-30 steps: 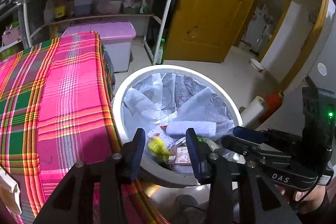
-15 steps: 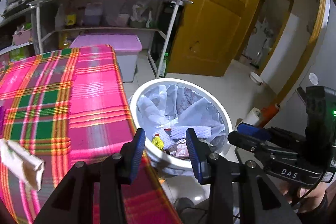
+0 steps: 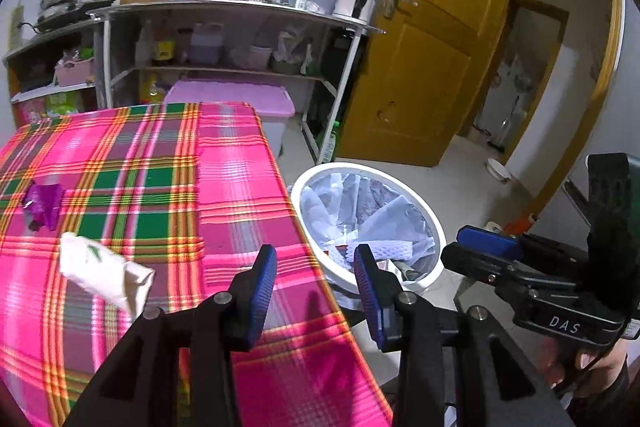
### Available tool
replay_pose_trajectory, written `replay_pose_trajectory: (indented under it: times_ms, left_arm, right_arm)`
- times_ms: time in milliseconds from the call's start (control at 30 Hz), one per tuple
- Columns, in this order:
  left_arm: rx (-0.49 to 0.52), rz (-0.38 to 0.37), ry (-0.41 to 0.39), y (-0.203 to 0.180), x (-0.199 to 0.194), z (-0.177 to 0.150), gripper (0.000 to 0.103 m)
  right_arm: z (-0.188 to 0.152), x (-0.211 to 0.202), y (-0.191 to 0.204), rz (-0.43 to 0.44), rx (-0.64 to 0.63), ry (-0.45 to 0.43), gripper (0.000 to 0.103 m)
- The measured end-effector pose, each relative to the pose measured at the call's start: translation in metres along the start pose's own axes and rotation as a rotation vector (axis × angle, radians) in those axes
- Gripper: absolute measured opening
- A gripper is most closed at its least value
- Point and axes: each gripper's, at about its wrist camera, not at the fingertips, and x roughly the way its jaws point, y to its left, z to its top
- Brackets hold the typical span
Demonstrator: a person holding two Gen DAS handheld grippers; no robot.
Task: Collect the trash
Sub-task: 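Move both grippers back over the table toward the white tissue and purple wrapper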
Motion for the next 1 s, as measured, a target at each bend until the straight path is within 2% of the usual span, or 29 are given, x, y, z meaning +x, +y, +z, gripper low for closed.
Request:
replay_pose_trajectory:
  times_ms: [400,1000]
  left_arm:
    - [-0.055,0.07,-0.037,0.03,-0.032,-0.018,0.04]
    - [-0.177,0.208,-0.058,0.109,-0.067,-0.045,0.04]
  right_arm:
    - [-0.001,0.007,0.036,0.068,-0.07,0.019,0.041]
    - [0.003,0.063,0.095,0.208,-0.17,0.121,0.041]
